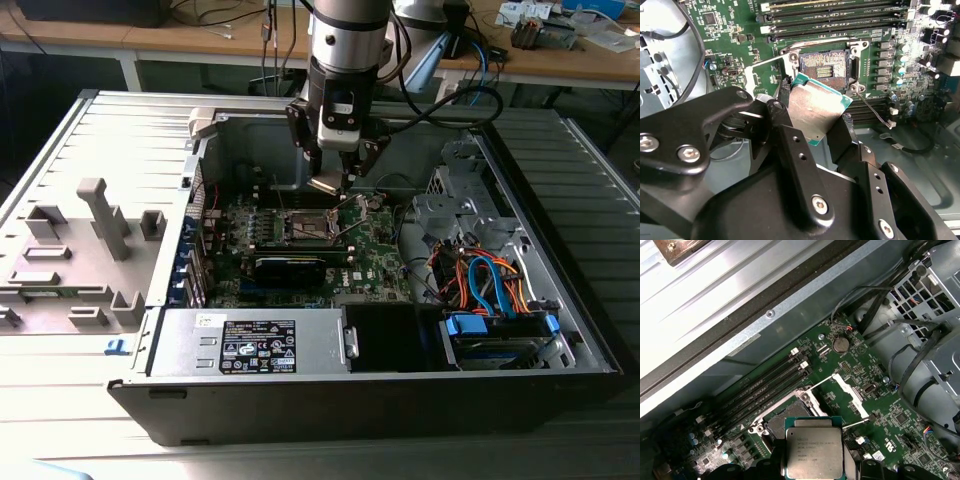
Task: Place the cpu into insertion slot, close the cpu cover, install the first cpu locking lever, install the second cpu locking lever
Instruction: 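Place the cpu into insertion slot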
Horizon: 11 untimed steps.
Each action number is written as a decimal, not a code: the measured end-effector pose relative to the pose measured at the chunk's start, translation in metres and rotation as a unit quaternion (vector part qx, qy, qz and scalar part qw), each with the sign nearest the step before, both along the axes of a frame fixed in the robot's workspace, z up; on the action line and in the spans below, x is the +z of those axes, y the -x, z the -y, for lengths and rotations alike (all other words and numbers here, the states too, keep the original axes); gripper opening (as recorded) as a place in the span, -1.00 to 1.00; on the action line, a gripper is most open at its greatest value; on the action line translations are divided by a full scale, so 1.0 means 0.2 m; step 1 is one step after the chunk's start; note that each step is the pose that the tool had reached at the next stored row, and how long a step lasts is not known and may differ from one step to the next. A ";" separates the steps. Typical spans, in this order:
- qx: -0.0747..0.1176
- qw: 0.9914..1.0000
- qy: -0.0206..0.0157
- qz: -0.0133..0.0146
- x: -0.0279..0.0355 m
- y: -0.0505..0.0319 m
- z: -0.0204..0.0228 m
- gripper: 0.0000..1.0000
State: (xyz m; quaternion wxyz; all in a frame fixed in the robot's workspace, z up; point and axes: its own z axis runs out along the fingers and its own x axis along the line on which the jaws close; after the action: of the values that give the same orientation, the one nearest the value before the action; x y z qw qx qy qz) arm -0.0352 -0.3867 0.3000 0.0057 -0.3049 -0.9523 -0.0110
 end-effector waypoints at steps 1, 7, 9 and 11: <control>0.000 1.000 0.000 0.000 0.000 0.000 0.000 0.09; -0.004 1.000 0.000 0.000 0.000 0.000 0.000 0.09; -0.006 1.000 0.000 0.000 0.000 0.000 0.000 0.09; -0.007 1.000 0.000 0.000 0.000 0.000 0.000 0.09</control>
State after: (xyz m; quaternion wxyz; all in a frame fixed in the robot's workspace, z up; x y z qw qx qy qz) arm -0.0352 -0.3867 0.2999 0.0056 -0.3114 -0.9502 -0.0110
